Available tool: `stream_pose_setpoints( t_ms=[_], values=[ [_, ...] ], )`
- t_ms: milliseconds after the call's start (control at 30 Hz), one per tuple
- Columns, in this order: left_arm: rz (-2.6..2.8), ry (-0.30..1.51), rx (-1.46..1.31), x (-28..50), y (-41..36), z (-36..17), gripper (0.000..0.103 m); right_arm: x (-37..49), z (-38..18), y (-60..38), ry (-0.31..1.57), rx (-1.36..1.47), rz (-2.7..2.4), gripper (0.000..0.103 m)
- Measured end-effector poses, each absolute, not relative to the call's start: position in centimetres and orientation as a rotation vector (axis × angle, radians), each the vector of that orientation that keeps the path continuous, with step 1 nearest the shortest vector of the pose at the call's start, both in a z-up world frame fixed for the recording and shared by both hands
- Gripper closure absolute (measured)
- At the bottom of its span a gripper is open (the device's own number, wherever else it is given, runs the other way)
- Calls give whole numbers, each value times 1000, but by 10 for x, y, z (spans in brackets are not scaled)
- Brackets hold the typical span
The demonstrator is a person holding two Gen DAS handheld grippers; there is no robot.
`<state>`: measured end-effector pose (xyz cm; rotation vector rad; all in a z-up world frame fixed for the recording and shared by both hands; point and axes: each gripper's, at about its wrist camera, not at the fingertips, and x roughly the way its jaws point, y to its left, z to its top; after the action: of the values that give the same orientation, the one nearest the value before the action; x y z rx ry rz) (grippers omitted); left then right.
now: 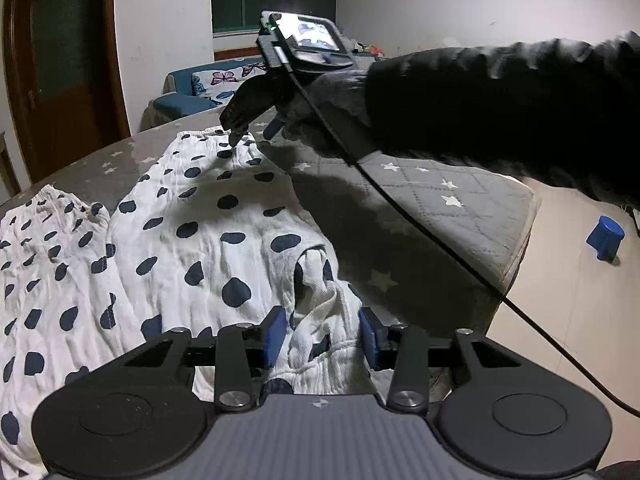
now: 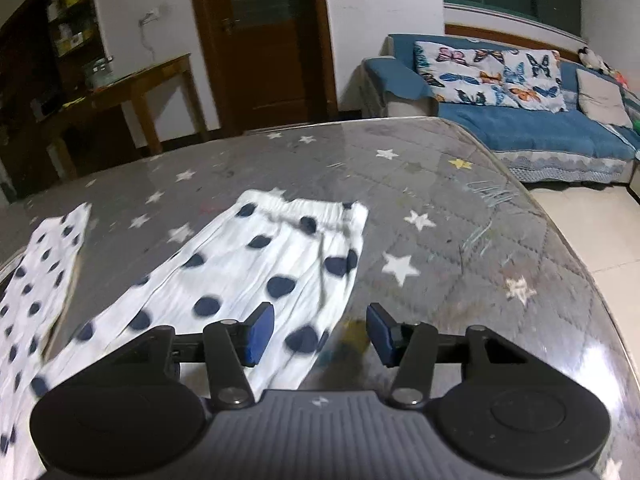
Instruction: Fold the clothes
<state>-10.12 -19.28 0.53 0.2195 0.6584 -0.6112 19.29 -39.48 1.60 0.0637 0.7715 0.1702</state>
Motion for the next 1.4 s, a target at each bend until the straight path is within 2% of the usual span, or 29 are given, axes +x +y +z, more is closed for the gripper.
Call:
stream_pose_setpoints(
  t_ms=[167, 500, 933, 1100, 1133, 1167, 1233, 1400],
  values=[
    [-607, 649, 193, -102, -189, 3, 67, 195, 20, -391, 770, 63, 140, 52],
    [-618, 651, 137, -98, -187, 3, 93, 192, 44, -387, 759, 45, 107, 55],
    [-607, 651, -22, -86, -168, 34, 95, 241, 12, -394, 767, 88, 129, 57],
    [-614, 642, -63, -86, -157, 46, 95, 248, 11, -393, 768, 79, 127, 79],
    [-615, 643, -71, -87, -155, 47, 95, 249, 12, -393, 770, 80, 125, 90],
    [-615, 645, -80, -88, -152, 48, 96, 250, 13, -393, 770, 83, 124, 95],
    [-616, 647, -98, -90, -147, 49, 96, 249, 18, -391, 760, 78, 115, 99],
    [-618, 651, -149, -92, -135, 54, 96, 246, 36, -381, 729, 60, 115, 101]
  ],
)
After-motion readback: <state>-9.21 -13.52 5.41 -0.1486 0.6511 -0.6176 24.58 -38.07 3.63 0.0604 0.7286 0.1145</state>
